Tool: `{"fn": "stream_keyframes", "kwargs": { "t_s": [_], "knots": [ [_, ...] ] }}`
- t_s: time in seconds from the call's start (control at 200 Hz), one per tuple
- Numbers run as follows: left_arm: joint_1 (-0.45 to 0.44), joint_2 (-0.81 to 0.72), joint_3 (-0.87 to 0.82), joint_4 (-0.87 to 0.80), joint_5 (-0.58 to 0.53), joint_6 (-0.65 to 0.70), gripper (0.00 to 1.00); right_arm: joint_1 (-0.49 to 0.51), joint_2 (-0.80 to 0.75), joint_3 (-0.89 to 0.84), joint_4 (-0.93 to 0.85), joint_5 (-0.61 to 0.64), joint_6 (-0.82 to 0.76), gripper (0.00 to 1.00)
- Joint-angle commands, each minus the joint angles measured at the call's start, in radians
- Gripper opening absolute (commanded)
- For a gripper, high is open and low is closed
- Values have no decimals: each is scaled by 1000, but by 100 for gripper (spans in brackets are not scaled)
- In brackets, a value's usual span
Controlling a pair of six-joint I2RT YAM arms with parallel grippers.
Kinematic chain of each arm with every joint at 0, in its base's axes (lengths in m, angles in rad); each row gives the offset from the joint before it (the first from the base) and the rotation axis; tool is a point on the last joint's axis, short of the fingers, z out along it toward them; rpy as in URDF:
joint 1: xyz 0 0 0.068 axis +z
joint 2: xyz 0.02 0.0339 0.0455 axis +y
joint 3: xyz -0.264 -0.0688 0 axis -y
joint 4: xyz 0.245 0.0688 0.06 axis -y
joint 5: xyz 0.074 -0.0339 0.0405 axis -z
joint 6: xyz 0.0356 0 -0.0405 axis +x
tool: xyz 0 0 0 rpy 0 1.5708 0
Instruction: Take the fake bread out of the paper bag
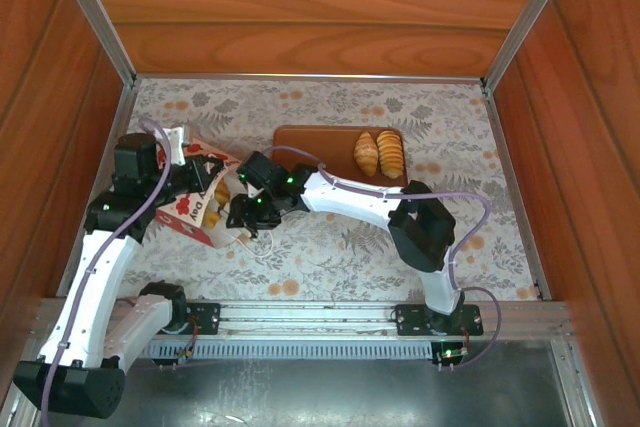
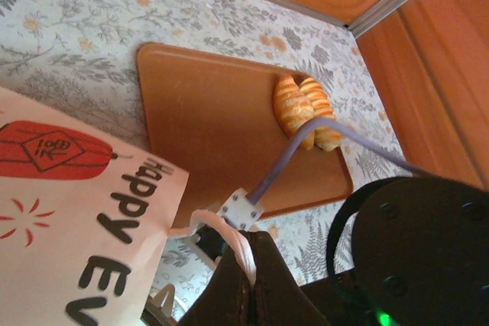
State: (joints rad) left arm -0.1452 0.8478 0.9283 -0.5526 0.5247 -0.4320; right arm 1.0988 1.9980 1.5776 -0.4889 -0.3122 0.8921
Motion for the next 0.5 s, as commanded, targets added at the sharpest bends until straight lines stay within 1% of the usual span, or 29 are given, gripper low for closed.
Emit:
{"fn": "stream_keyframes", "kwargs": {
  "t_s": [0.0, 0.125, 0.2, 0.36, 0.495],
  "knots": [
    [-5, 2, 39, 20, -5, -21, 0, -6, -17, 0, 15, -30, -11, 56],
    [-5, -18, 20, 20, -1, -8, 0, -7, -31, -30, 39, 12, -34, 50],
    [-5, -32, 8, 20, -2, -6, 0, -8, -48, -25, 26, -5, -81, 46],
    [-4, -38, -11, 20, -29, -15, 0, -9, -104, 19, -125, -4, -238, 44],
    [-5, -19, -10, 19, -46, -49, 0, -9, -146, 31, -232, 16, -326, 44]
  ]
}}
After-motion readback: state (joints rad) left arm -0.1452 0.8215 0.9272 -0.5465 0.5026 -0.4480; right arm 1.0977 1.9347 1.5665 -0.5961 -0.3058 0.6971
